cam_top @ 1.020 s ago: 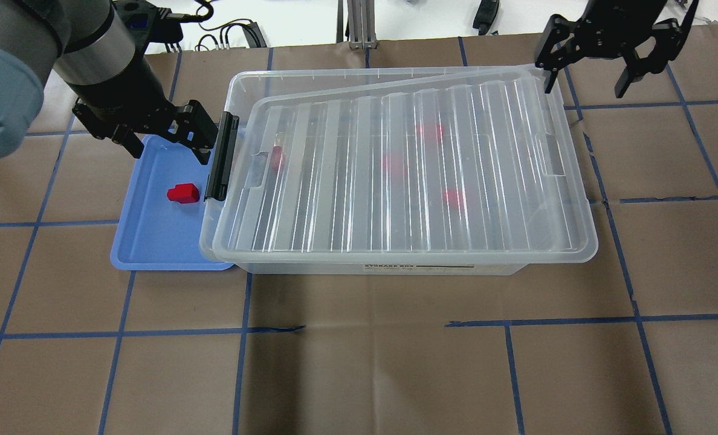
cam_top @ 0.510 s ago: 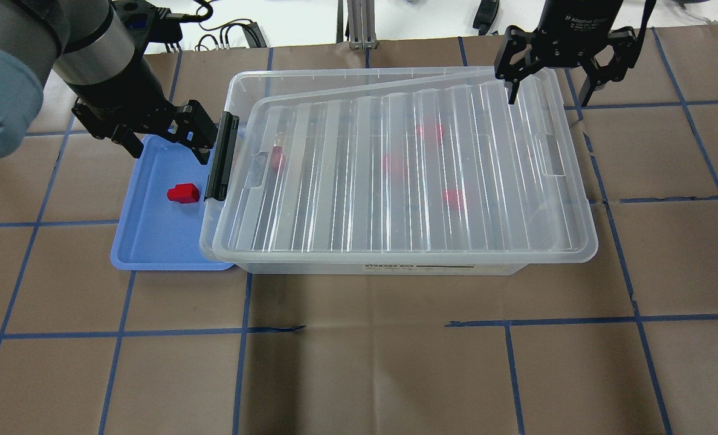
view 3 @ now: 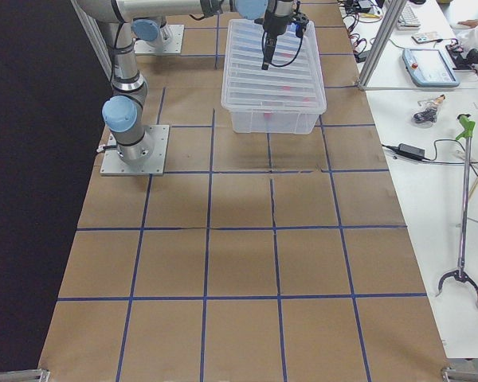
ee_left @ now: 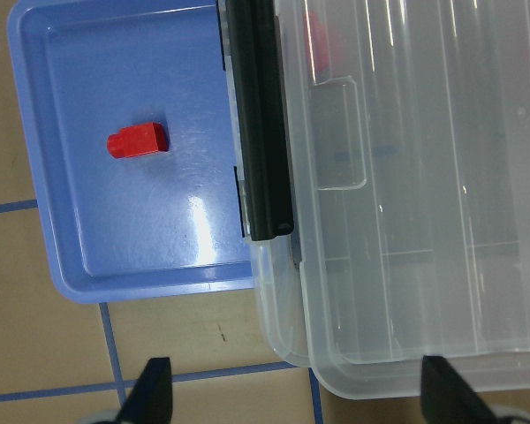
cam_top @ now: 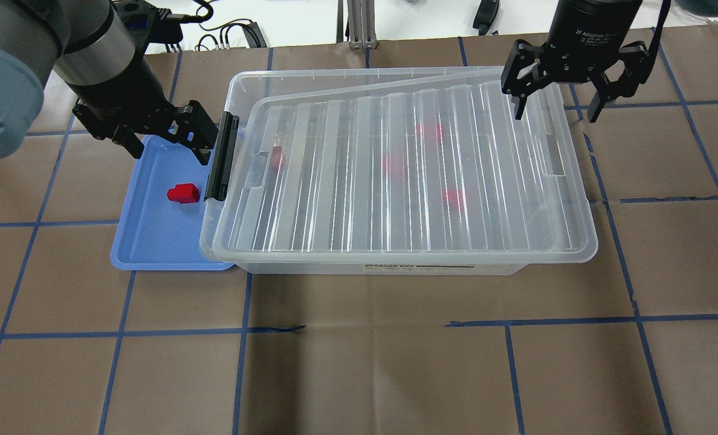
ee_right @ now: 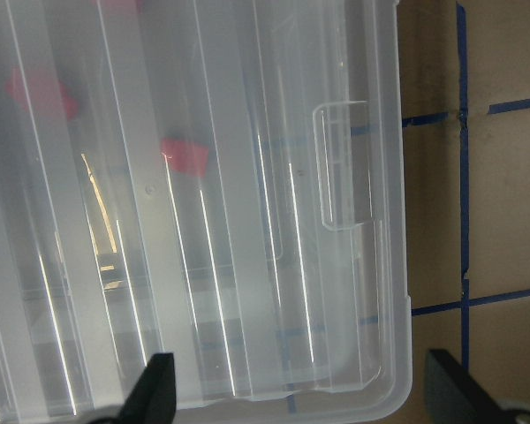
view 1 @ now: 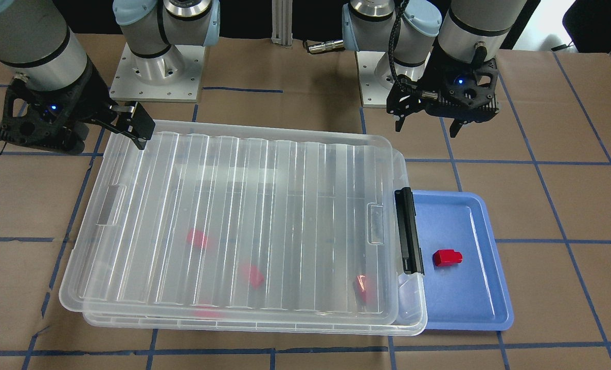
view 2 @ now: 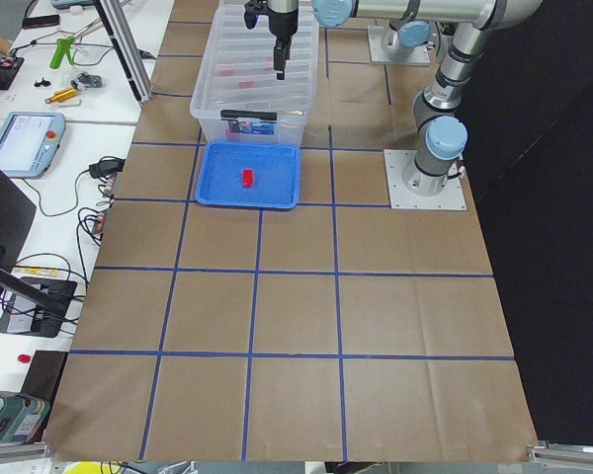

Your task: Place red block in blue tray from box

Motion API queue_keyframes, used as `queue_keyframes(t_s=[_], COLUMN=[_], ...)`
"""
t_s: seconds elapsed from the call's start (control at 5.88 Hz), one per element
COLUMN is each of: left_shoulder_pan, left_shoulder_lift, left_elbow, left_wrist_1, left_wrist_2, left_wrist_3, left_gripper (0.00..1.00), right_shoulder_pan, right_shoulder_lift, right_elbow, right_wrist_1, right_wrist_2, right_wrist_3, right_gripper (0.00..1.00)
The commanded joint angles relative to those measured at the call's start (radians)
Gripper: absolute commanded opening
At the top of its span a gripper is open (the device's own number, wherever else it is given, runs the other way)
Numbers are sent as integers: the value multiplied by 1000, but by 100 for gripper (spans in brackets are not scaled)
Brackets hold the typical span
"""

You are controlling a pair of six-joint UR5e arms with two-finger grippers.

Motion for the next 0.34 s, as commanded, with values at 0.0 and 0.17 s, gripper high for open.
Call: queue_keyframes(t_s=[0.0,0.17], left_shoulder_pan=[0,6], left_shoulder_lift=[0,0], left_elbow=[1,5], left_wrist_1=[5,14], left_wrist_2=[-2,-6], left_wrist_3=[-11,-17], left_gripper=[98,98], right_shoulder_pan=[1,1], right_shoulder_lift=[-3,-3], right_elbow=[4,4], right_wrist_1=[-3,-3], right_wrist_2=[1,1], right_wrist_3=[1,1], right_gripper=[100,100])
